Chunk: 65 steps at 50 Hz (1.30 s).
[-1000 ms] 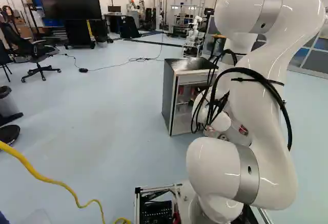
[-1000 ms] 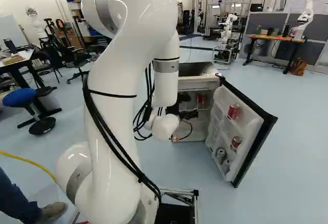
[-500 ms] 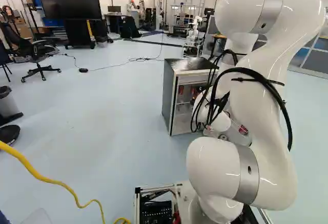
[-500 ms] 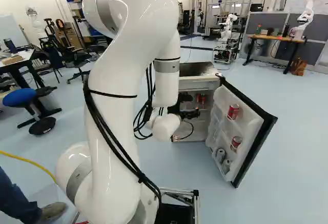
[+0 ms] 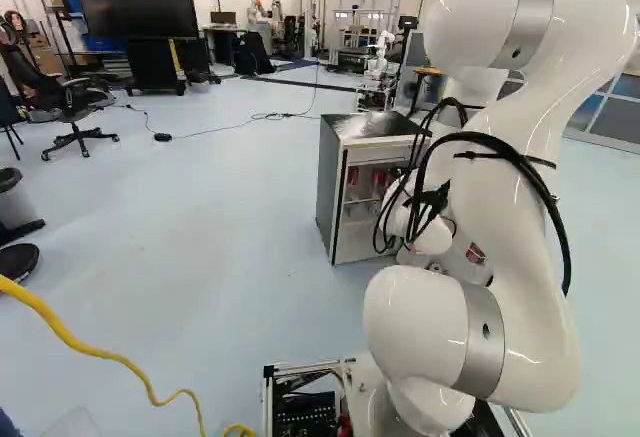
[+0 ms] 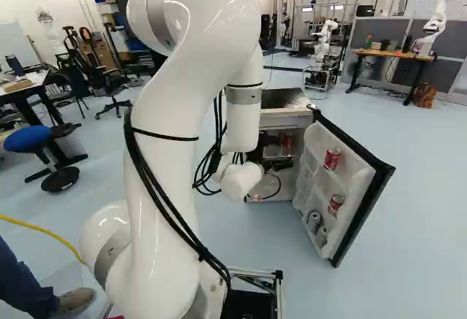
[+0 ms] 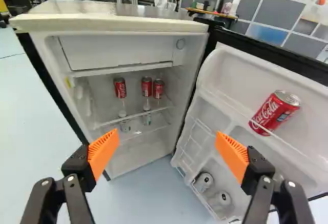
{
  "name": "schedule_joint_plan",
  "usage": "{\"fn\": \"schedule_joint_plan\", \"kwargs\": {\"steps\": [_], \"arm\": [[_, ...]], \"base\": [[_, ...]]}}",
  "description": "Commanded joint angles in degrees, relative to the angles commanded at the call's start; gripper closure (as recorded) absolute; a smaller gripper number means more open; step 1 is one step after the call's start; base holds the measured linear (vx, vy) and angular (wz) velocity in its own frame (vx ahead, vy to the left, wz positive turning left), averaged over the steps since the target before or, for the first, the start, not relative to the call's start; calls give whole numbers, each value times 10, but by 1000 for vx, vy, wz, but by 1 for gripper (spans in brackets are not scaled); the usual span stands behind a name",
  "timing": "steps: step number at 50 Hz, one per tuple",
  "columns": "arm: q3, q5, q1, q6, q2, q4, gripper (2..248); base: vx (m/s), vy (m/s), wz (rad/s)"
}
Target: Grab a drink from the fridge
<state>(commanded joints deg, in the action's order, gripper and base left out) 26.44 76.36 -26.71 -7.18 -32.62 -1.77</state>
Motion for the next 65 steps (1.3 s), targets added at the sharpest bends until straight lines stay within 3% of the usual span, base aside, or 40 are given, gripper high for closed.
{"fn": "schedule_joint_plan", "kwargs": {"steps": [24,65], "arm": [[43,0,-11,0,-27,44,3],[125,0,-16,0,-80,161,3]], "base": [[0,0,0],[0,0,0]]}}
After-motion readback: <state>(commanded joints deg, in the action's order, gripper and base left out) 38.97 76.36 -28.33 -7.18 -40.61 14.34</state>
